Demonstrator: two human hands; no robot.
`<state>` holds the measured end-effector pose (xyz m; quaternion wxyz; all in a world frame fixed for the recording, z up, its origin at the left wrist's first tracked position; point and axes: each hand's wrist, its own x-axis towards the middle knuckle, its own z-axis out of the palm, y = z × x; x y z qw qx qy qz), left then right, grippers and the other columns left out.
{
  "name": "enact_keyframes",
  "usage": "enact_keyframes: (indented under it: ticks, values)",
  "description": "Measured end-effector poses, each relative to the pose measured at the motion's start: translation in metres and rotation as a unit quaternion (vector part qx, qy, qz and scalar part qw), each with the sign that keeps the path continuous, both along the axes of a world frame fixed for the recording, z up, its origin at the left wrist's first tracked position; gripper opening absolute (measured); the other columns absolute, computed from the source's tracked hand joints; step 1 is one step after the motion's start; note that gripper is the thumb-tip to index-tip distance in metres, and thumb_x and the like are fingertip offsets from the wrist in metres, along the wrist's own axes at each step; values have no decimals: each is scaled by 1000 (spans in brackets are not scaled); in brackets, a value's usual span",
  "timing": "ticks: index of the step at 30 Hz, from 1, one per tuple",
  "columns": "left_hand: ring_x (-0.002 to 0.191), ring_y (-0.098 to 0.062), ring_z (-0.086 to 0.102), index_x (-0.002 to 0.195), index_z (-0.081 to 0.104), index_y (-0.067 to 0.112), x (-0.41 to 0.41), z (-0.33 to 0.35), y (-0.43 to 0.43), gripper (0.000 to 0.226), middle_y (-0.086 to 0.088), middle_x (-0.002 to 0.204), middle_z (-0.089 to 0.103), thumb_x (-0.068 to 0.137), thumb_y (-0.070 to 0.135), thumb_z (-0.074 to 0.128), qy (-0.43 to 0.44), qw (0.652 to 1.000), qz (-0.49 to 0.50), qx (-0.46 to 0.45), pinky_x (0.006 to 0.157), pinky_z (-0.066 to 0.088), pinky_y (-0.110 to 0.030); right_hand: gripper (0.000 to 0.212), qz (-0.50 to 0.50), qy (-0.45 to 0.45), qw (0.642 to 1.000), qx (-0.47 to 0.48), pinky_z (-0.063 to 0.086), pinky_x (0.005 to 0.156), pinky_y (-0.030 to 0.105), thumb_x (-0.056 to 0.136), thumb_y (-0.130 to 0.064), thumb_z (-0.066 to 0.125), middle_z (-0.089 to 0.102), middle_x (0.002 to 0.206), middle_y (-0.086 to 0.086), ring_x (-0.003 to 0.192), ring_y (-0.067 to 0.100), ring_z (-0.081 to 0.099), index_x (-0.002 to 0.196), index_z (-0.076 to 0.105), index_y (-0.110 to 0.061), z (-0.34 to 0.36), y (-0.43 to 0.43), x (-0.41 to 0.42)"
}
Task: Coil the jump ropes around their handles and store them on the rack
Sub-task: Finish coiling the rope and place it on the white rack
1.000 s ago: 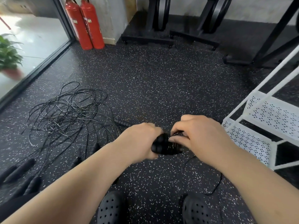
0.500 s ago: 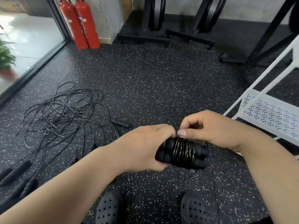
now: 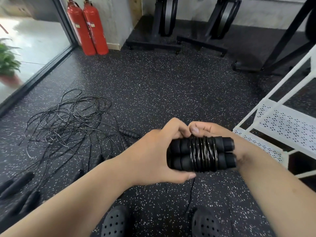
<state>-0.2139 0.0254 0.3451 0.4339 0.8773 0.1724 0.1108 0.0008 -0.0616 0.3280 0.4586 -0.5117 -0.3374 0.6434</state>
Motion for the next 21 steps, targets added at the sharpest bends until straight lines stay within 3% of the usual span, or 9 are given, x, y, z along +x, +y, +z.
enact_keyframes:
  ticks: [2, 3, 6, 8, 11, 14, 17, 19, 21]
  values:
    - [93, -8, 68, 123, 39, 38, -1, 0, 2, 73, 16, 106, 70, 76, 36, 96, -10, 999, 26, -23, 82, 52, -22, 34, -103, 67, 992, -7, 56, 57, 25, 85, -40, 88, 73, 70, 0, 59, 13, 71, 64, 79, -15, -7, -1, -8]
    - [100, -7, 69, 123, 39, 39, -2, -1, 3, 74, 17, 111, 71, 76, 36, 96, -17, 999, 38, -33, 86, 52, -21, 30, -131, 101, 986, -10, 59, 62, 23, 81, -40, 90, 78, 76, 2, 68, 11, 75, 67, 83, -15, -9, -1, -12]
    - [115, -5, 67, 129, 39, 38, -3, -4, 7, 78, 19, 124, 67, 76, 33, 96, -36, 996, 56, -55, 95, 52, -25, 32, -96, 80, 992, -2, 57, 103, 42, 107, -33, 58, 78, 117, 12, 115, 28, 73, 118, 78, -12, -22, 4, -24]
    - [115, -8, 67, 133, 38, 40, -2, -7, 8, 80, 18, 126, 65, 77, 32, 95, -27, 996, 67, -58, 97, 53, -32, 37, -130, 37, 991, -18, 52, 111, 55, 113, -23, 47, 72, 128, 25, 122, 42, 69, 131, 66, 4, -25, 10, -32]
    - [111, -10, 68, 137, 37, 43, -1, -14, 13, 79, 17, 125, 65, 81, 27, 91, -17, 993, 93, -66, 94, 53, -33, 28, -133, -25, 990, -31, 56, 93, 49, 110, -12, 48, 74, 118, 27, 101, 38, 71, 119, 69, 5, -28, 12, -39]
    - [111, 5, 64, 136, 42, 47, 2, -20, 18, 74, 25, 122, 66, 82, 36, 91, 6, 991, 129, -47, 89, 49, -13, 28, -147, -66, 985, -64, 46, 65, 35, 107, -1, 46, 64, 76, 13, 67, 19, 51, 89, 67, -5, -33, 11, -40]
    - [101, 14, 61, 127, 55, 48, 5, -26, 23, 60, 28, 107, 69, 79, 44, 91, 12, 981, 195, -16, 79, 43, -2, 25, -165, -134, 976, -54, 39, 57, 32, 111, -11, 49, 60, 66, 0, 59, 13, 45, 92, 65, -13, -35, 13, -41]
    - [92, 13, 63, 119, 64, 43, 6, -29, 29, 49, 26, 98, 71, 78, 45, 91, 11, 969, 246, -17, 72, 44, -3, 20, -109, -299, 948, -12, 41, 55, 30, 112, -25, 53, 64, 65, -9, 56, 10, 50, 105, 72, -23, -37, 11, -39]
    - [84, 9, 64, 109, 69, 39, 5, -31, 38, 39, 21, 89, 72, 77, 47, 90, 28, 958, 285, 10, 67, 45, -7, 19, -43, -496, 867, 26, 54, 64, 34, 109, -36, 57, 72, 79, -13, 66, 7, 64, 121, 71, -36, -38, 6, -40]
